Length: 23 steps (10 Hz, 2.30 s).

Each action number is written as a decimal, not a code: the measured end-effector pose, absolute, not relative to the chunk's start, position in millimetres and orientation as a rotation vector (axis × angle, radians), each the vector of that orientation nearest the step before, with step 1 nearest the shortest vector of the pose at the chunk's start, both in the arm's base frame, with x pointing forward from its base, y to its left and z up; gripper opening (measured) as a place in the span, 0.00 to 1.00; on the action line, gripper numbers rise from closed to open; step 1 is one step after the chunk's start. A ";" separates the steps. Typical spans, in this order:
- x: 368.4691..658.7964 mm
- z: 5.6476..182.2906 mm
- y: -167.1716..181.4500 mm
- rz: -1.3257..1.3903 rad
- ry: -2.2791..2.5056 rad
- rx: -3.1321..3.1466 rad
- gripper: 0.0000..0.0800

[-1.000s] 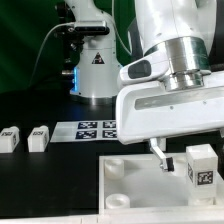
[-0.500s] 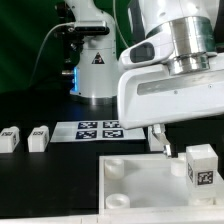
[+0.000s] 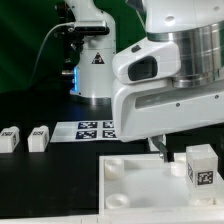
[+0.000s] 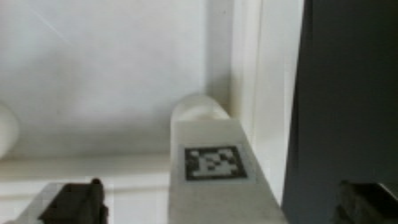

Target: Assemble one leg

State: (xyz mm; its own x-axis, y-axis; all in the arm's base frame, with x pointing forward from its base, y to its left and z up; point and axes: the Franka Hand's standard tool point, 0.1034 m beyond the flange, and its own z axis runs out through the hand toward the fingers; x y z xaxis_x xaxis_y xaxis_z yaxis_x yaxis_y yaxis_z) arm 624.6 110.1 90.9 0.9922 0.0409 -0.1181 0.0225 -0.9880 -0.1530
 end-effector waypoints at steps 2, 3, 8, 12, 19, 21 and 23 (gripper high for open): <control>631.2 85.9 108.7 0.139 -0.029 -2.990 0.81; 631.3 84.7 109.7 0.142 -0.013 -2.990 0.81; 631.4 84.0 111.8 0.147 0.085 -2.994 0.42; 631.7 83.3 112.6 0.167 0.504 -2.961 0.36; 625.7 81.9 116.1 0.100 2.061 -2.029 0.37; 627.8 84.5 124.0 0.130 2.205 -1.863 0.37; 627.0 83.7 124.2 0.127 2.178 -1.894 0.45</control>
Offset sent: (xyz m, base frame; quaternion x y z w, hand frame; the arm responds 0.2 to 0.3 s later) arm 0.0116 0.0069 -0.0001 0.0039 0.0124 0.0358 0.9993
